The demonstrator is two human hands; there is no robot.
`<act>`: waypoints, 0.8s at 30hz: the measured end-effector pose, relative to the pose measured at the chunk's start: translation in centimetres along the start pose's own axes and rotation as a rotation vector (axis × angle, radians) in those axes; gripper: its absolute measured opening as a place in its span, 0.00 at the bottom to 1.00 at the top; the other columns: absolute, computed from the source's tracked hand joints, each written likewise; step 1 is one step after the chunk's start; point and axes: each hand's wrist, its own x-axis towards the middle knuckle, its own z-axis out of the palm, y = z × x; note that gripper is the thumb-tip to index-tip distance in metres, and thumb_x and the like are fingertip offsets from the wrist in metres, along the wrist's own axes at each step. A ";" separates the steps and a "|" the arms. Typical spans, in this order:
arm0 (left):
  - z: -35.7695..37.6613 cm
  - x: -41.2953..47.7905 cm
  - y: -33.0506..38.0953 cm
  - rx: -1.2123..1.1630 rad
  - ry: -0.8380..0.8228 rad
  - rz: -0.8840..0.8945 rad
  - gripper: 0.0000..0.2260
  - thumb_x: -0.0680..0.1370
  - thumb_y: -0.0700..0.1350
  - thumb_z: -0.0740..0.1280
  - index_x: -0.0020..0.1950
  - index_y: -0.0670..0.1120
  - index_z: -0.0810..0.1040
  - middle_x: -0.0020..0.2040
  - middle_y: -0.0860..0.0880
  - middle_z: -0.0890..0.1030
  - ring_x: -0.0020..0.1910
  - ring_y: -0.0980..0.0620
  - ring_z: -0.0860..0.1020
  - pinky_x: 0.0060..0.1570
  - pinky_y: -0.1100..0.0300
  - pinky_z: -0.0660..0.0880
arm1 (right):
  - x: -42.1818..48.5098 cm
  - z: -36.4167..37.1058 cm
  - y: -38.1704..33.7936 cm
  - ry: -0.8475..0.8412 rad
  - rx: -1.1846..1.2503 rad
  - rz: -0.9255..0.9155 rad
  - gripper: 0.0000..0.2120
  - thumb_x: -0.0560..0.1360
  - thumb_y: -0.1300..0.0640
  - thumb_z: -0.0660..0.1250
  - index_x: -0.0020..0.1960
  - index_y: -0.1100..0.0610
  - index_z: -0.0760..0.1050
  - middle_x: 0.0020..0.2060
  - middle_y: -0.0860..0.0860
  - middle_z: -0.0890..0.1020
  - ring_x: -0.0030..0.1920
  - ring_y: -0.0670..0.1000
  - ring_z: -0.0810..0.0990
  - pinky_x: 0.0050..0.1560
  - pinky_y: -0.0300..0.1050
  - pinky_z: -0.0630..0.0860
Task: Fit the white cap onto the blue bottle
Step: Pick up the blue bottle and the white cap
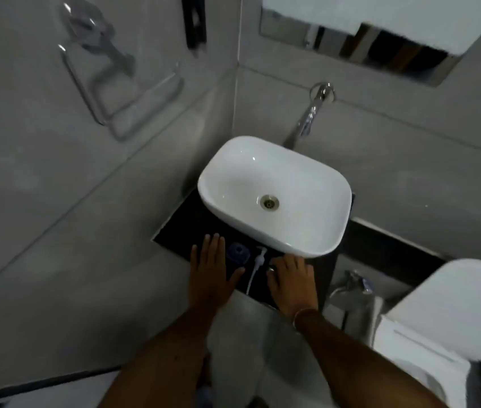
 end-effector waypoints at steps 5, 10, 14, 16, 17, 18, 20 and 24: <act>2.3 2.7 -1.1 -0.065 -0.082 -0.074 0.47 0.74 0.73 0.62 0.81 0.42 0.62 0.82 0.43 0.64 0.83 0.44 0.56 0.81 0.39 0.50 | 2.0 2.7 -1.7 -0.188 0.323 0.457 0.14 0.82 0.45 0.63 0.57 0.53 0.81 0.59 0.57 0.83 0.60 0.63 0.82 0.57 0.54 0.80; 3.8 3.6 -1.7 -0.179 -0.027 -0.010 0.42 0.74 0.71 0.65 0.77 0.42 0.70 0.79 0.43 0.70 0.81 0.42 0.61 0.80 0.37 0.54 | 7.0 4.2 -4.3 -0.211 0.497 0.770 0.18 0.79 0.41 0.69 0.60 0.52 0.85 0.61 0.58 0.87 0.63 0.64 0.84 0.62 0.53 0.80; 4.5 3.8 -1.8 -0.222 -0.008 0.017 0.39 0.77 0.71 0.62 0.77 0.43 0.70 0.78 0.43 0.71 0.82 0.43 0.61 0.80 0.37 0.55 | 9.1 5.8 -5.4 -0.193 0.526 0.895 0.16 0.77 0.49 0.71 0.60 0.56 0.84 0.62 0.60 0.86 0.62 0.66 0.85 0.61 0.56 0.82; 4.8 3.9 -2.0 -0.247 0.005 0.024 0.38 0.77 0.71 0.62 0.76 0.43 0.71 0.78 0.43 0.72 0.81 0.44 0.62 0.80 0.37 0.55 | 9.3 6.0 -5.5 -0.216 0.535 0.898 0.16 0.78 0.52 0.72 0.62 0.58 0.84 0.62 0.61 0.86 0.62 0.66 0.84 0.63 0.57 0.82; 5.0 3.8 -2.2 -0.254 0.014 0.031 0.38 0.77 0.71 0.63 0.76 0.43 0.72 0.77 0.43 0.72 0.81 0.44 0.62 0.80 0.37 0.55 | 9.0 5.8 -5.5 -0.222 0.536 0.883 0.15 0.78 0.53 0.72 0.62 0.58 0.84 0.62 0.62 0.86 0.62 0.66 0.84 0.64 0.57 0.81; 5.2 3.8 -2.3 -0.263 0.023 0.037 0.38 0.77 0.71 0.63 0.75 0.42 0.73 0.77 0.43 0.73 0.81 0.44 0.63 0.80 0.38 0.55 | 8.5 5.4 -5.4 -0.222 0.536 0.856 0.14 0.78 0.53 0.72 0.61 0.58 0.85 0.60 0.62 0.86 0.62 0.66 0.84 0.63 0.55 0.81; 5.4 3.6 -2.6 -0.282 0.042 0.040 0.38 0.77 0.71 0.64 0.74 0.42 0.74 0.76 0.44 0.74 0.80 0.44 0.64 0.80 0.38 0.55 | 7.0 4.0 -5.3 -0.165 0.548 0.799 0.13 0.79 0.54 0.71 0.59 0.60 0.85 0.56 0.62 0.88 0.60 0.65 0.85 0.59 0.49 0.79; 5.7 3.4 -2.7 -0.330 0.051 0.031 0.37 0.76 0.70 0.66 0.73 0.43 0.74 0.75 0.44 0.75 0.80 0.45 0.65 0.80 0.39 0.55 | 3.7 -0.2 -5.6 0.215 0.826 0.734 0.09 0.78 0.59 0.75 0.57 0.60 0.85 0.52 0.60 0.88 0.54 0.58 0.88 0.59 0.52 0.83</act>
